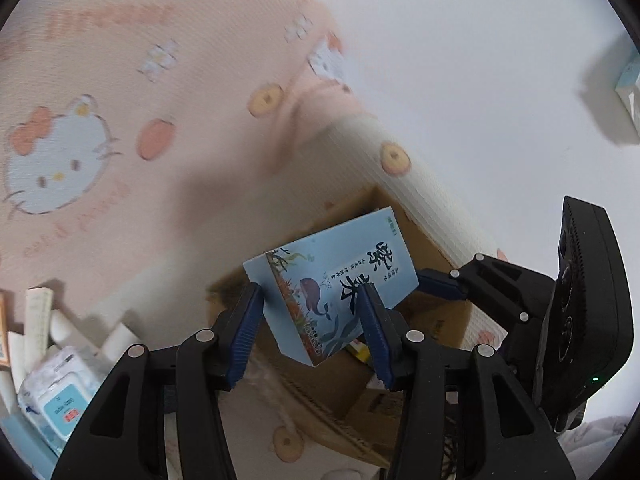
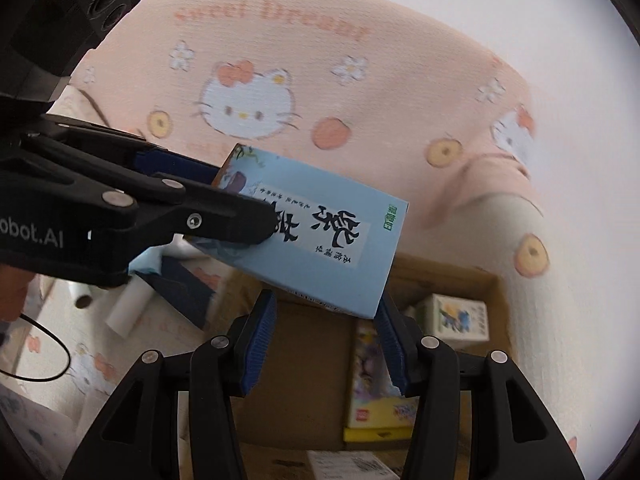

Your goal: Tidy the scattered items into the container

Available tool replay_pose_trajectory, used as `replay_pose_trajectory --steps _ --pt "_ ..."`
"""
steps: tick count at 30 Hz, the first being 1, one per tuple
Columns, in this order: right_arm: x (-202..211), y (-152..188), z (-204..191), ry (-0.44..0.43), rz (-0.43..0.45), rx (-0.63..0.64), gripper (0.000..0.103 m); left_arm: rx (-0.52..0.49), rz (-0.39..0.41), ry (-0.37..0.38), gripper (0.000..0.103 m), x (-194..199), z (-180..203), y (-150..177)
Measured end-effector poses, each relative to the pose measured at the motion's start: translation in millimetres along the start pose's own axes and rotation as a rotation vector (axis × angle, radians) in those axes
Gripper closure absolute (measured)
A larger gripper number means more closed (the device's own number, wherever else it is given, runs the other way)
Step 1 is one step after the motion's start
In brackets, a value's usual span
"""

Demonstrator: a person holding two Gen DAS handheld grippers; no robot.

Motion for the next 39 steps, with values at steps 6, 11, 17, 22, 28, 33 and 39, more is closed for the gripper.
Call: replay_pose_trajectory --steps 6,11,17,22,28,33,39 --pt "-8 28 30 -0.019 -0.066 -0.082 0.055 -0.061 -0.069 0.021 0.051 -26 34 -1" --pt "-7 57 46 -0.022 -0.115 -0.112 0.055 -0.081 -0.131 0.009 0.051 -48 58 2" --pt "-9 84 64 -0.014 -0.167 -0.145 0.055 -0.105 -0.165 0.043 0.052 -66 83 4" --pt "-15 100 80 -0.027 -0.197 -0.199 0.055 -0.089 -0.223 0.075 0.052 -88 94 8" --pt "-23 107 102 -0.003 -0.232 -0.216 0.055 -0.033 -0.310 0.115 0.054 -117 98 18" --pt "-34 113 110 0.008 -0.284 -0.183 0.055 0.063 -0.379 0.147 0.055 -136 95 24" --pt "-45 122 116 -0.014 -0.354 -0.163 0.055 0.101 -0.440 0.163 0.057 -150 101 32"
Point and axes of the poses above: each gripper's, at about its wrist camera, not at the fingertips, and x roughly against the way its jaws point, z to its right, y to its underside, the point moved 10 cm from there along -x, roughly the way its jaws point, and after that the axes turned 9 degrees about -y, right-handed, at the moved point
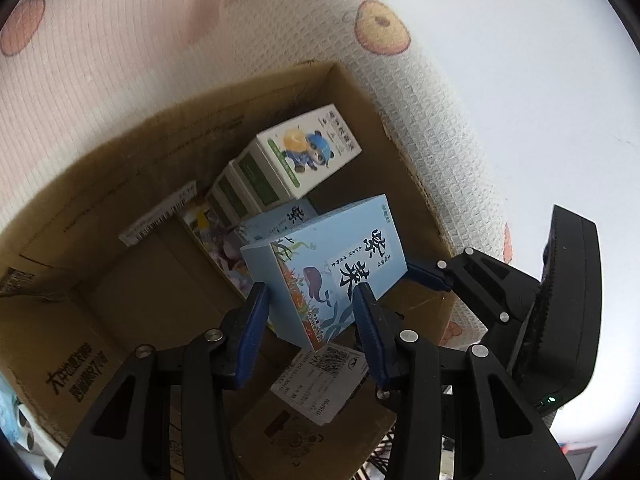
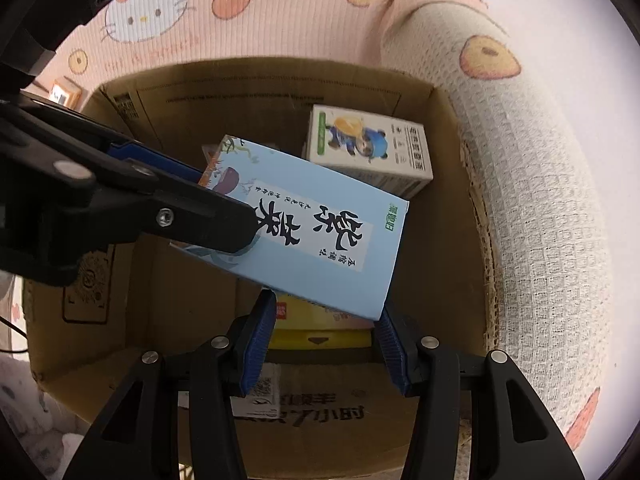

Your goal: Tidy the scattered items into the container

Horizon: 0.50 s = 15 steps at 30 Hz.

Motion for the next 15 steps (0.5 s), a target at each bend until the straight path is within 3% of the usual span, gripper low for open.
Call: replay_pose_trajectory --steps 7,15 --pt "-25 1 7 -0.042 -0.111 -0.025 0.056 0.103 -0.039 -0.006 0.060 -23 -14 -2" --pt "-46 -7 9 -0.018 -0.211 -0.003 0.056 0.200 -0.040 0.032 0.060 -40 -24 -6"
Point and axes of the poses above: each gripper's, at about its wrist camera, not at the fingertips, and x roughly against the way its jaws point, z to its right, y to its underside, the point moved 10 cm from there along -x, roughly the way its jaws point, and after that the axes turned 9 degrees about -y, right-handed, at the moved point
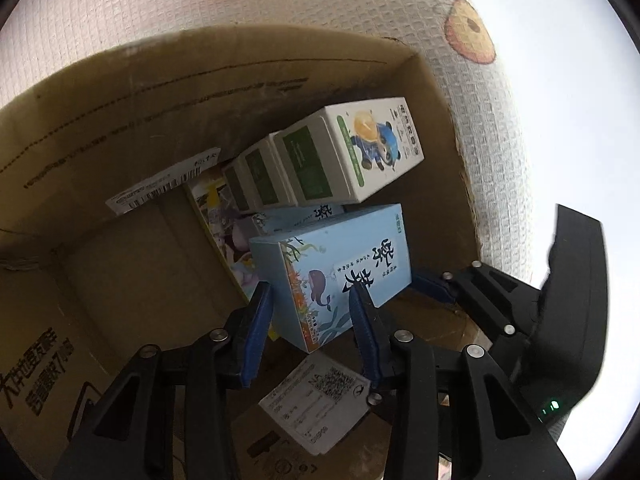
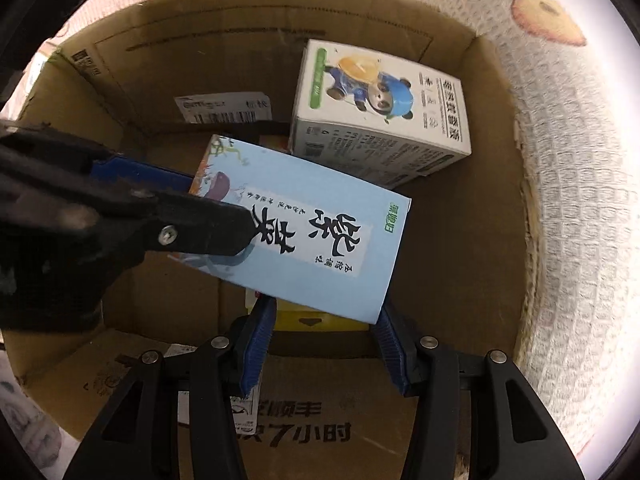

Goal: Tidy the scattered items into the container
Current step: 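Lower the tea box into the cardboard box and open the left gripper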

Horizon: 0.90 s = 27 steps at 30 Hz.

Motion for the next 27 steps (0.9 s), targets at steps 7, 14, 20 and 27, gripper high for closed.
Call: replay_pose_trajectory --steps 7,14,20,27 --pt "-12 -12 11 0.055 -0.004 -0.045 0.056 0.070 -0.071 0.040 0.074 -22 -8 5" --pt "-9 -21 12 0.054 0.024 -0.082 0.057 0.112 -0.078 0.096 0.087 -34 -8 9" --pt "-9 -23 11 0.059 0.016 -0.087 0.057 0.137 -0.078 0.131 0.089 -42 -1 6" --pt "-9 -27 10 0.060 0.013 -0.111 0.057 0.136 -0.039 0.128 0.089 -39 1 -1"
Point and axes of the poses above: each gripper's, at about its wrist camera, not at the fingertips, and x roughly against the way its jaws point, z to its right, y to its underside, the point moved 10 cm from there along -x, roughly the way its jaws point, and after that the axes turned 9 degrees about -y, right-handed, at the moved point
